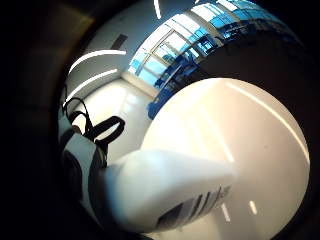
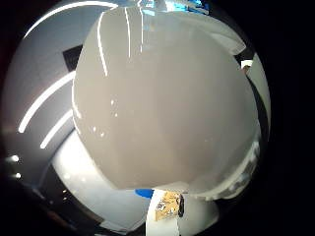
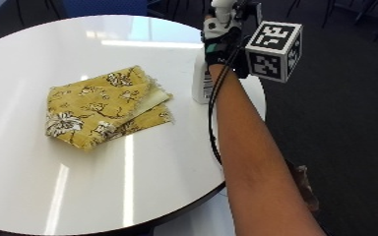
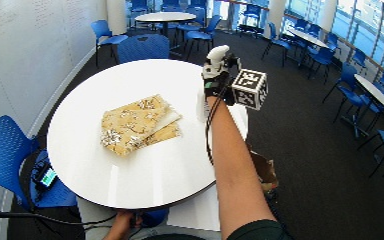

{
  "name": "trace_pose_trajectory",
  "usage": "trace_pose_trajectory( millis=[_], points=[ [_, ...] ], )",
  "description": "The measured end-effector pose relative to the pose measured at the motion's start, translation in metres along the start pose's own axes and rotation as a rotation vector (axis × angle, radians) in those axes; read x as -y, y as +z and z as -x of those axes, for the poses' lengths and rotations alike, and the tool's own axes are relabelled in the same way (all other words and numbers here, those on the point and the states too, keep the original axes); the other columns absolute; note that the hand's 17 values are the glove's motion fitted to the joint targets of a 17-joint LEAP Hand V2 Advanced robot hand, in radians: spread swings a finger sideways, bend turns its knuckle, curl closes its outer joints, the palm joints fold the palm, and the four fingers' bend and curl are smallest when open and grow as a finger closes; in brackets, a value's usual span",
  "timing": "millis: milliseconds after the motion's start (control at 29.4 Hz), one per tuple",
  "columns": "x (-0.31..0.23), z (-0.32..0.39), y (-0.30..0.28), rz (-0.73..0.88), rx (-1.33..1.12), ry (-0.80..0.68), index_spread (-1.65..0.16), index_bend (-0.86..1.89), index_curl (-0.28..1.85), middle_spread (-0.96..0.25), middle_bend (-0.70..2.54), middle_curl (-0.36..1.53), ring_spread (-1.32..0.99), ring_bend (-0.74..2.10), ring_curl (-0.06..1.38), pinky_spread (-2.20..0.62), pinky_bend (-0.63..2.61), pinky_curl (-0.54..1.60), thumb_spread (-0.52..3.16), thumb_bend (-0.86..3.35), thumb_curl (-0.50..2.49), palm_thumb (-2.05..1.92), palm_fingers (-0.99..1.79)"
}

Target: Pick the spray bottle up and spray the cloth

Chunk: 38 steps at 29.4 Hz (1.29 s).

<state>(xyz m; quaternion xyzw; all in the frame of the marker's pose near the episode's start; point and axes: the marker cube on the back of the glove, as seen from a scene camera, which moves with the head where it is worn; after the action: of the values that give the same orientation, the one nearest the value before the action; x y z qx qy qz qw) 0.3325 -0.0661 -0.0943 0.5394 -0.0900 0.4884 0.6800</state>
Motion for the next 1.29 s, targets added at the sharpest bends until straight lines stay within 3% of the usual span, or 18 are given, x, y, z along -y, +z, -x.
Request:
trace_pose_trajectory(
  millis=[577,883,1019,1155,1290],
  points=[
    [-0.013,-0.022,0.000,0.012,0.031,0.032,-0.29,0.19,0.52,-0.22,0.67,0.54,-0.23,0.73,0.47,-0.32,0.49,0.40,0.54,-0.03,0.70,0.92,1.39],
    [-0.015,-0.040,-0.003,0.111,0.063,0.057,-0.29,0.20,0.54,-0.21,0.67,0.54,-0.22,0.73,0.47,-0.32,0.49,0.40,0.53,-0.03,0.72,0.92,1.39],
    [-0.029,-0.039,-0.003,0.241,0.091,0.069,-0.29,0.19,0.55,-0.21,0.68,0.54,-0.22,0.74,0.47,-0.32,0.49,0.40,0.53,-0.03,0.73,0.92,1.39],
    [-0.046,-0.020,-0.006,0.522,0.163,0.069,-0.29,0.19,0.55,-0.21,0.68,0.54,-0.22,0.73,0.47,-0.31,0.48,0.40,0.52,-0.03,0.74,0.92,1.38],
    [-0.066,-0.003,-0.008,0.709,0.255,0.182,-0.29,0.19,0.56,-0.21,0.68,0.54,-0.22,0.73,0.47,-0.31,0.48,0.40,0.52,-0.03,0.74,0.92,1.38]
  ],
)
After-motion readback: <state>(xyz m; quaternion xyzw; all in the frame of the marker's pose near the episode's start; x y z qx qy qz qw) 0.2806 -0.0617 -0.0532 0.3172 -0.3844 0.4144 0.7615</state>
